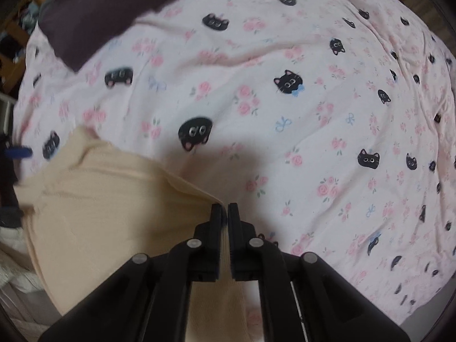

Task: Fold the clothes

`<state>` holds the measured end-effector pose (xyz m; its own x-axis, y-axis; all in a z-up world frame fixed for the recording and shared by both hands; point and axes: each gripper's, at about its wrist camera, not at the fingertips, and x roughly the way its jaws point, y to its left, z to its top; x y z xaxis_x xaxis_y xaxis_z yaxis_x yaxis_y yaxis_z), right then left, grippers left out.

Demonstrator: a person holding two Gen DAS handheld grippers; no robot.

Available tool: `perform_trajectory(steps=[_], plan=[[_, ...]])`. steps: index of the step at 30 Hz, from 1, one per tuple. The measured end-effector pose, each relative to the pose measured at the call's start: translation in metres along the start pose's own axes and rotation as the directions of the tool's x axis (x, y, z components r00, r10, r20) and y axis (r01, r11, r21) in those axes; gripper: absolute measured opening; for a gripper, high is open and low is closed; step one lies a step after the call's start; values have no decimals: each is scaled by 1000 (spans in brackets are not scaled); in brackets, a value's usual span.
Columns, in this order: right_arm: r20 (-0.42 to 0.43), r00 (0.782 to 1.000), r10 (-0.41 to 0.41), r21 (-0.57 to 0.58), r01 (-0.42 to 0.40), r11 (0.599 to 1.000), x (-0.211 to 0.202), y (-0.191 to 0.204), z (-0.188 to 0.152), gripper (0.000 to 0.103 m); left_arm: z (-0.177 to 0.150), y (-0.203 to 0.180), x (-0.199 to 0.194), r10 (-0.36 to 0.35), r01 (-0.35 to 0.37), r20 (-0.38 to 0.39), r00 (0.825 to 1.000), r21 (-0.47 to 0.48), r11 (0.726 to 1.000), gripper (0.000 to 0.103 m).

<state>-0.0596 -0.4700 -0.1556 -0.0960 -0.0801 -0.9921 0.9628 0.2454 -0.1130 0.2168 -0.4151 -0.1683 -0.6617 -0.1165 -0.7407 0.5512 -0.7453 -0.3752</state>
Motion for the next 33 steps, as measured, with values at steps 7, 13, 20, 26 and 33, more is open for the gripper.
perform_trajectory(steps=[7,13,20,26,33], plan=[[167,986,-2,-7,3,1000,-51,9,17,47,2,9,-5,48,-46,34,998,-40,998,74],[106,990,91,-158,-74,985,-32,64,37,47,3,28,-15,33,-25,69,997,-121,992,74],[53,988,146,-235,-130,963,-9,102,59,45,3,32,-18,24,-13,85,996,-125,992,74],[-48,978,202,-229,-208,951,14,105,72,14,3,33,-19,8,4,91,996,-132,991,74],[-34,980,195,-272,-197,942,1,110,82,7,4,35,-22,-13,27,97,995,-148,989,74]])
